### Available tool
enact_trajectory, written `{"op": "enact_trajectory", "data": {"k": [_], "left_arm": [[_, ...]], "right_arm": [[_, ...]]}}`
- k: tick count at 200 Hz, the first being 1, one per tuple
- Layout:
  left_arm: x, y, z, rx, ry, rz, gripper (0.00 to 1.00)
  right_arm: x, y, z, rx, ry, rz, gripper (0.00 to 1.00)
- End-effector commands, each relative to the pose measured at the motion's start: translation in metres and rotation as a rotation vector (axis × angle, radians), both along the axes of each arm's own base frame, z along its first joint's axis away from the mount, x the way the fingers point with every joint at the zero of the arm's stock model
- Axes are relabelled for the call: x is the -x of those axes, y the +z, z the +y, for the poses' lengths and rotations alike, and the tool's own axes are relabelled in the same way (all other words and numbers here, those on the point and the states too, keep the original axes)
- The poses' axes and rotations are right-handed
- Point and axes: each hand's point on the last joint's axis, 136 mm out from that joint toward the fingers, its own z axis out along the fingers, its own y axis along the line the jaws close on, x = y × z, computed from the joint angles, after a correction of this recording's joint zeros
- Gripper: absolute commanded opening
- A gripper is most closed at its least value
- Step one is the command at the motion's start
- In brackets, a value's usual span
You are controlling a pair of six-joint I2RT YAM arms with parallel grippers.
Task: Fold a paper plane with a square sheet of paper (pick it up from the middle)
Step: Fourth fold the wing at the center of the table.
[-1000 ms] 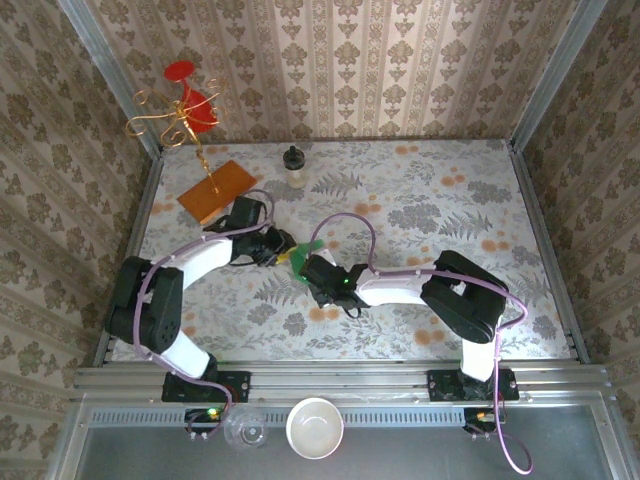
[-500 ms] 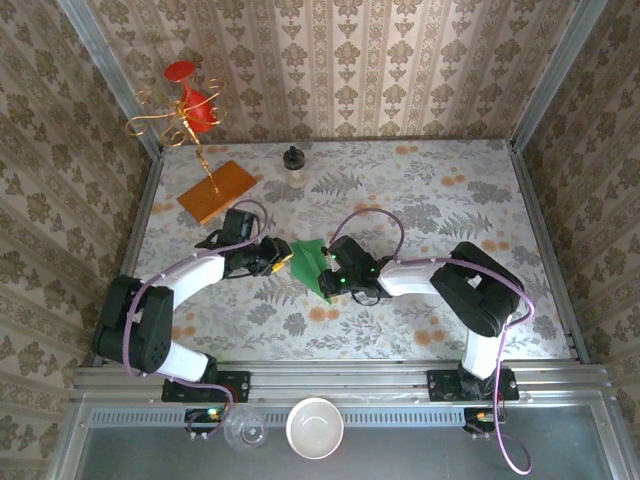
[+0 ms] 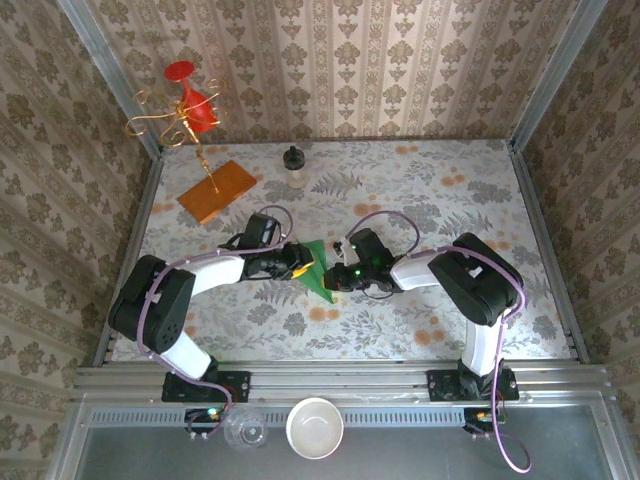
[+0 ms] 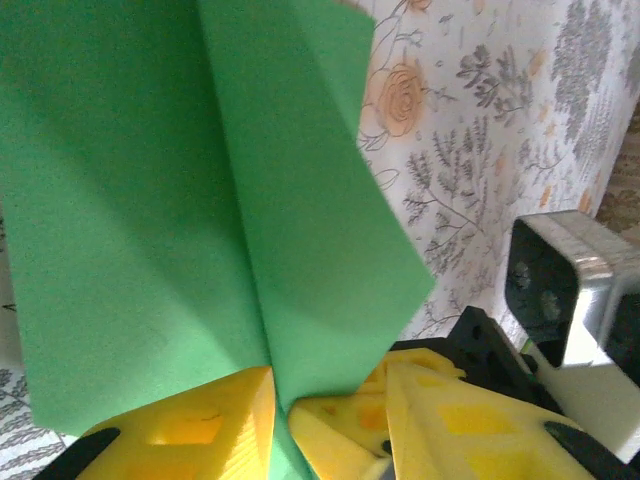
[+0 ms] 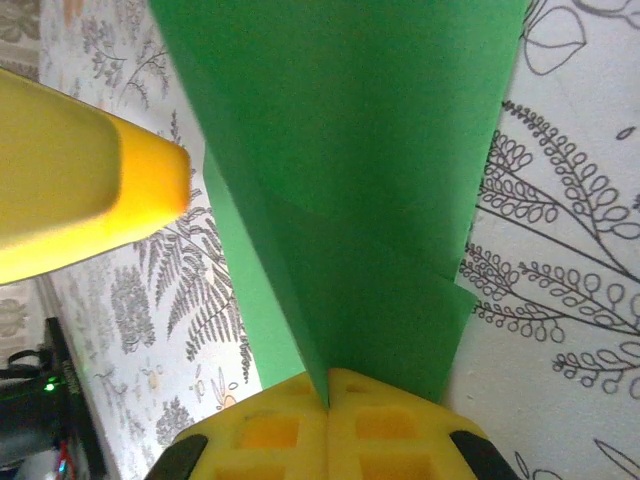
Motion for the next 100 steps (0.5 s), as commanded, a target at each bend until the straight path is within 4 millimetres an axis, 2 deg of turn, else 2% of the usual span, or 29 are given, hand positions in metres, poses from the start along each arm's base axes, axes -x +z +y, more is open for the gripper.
{"op": "enact_trajectory", "data": {"k": [1,50,100], "left_arm": [[0.000,-0.005,-0.002,-0.027,-0.019,-0.003,0.38],[-0.002,-0.012,-0.006,-0.081,-0.054,-0.010,0.49],[-0.003,-0.026,-0.005,-0.148,-0.060,0.027,0.51]], "right_arm": [[0.014,-0.016,-0.003,-0.019,0.016,0.087,0.06],[0.013,-0.017,-0.005,-0.025,0.014,0.100,0.06],[0.011,-0.019,-0.007,-0.026,-0.007,0.111,0.06]]}}
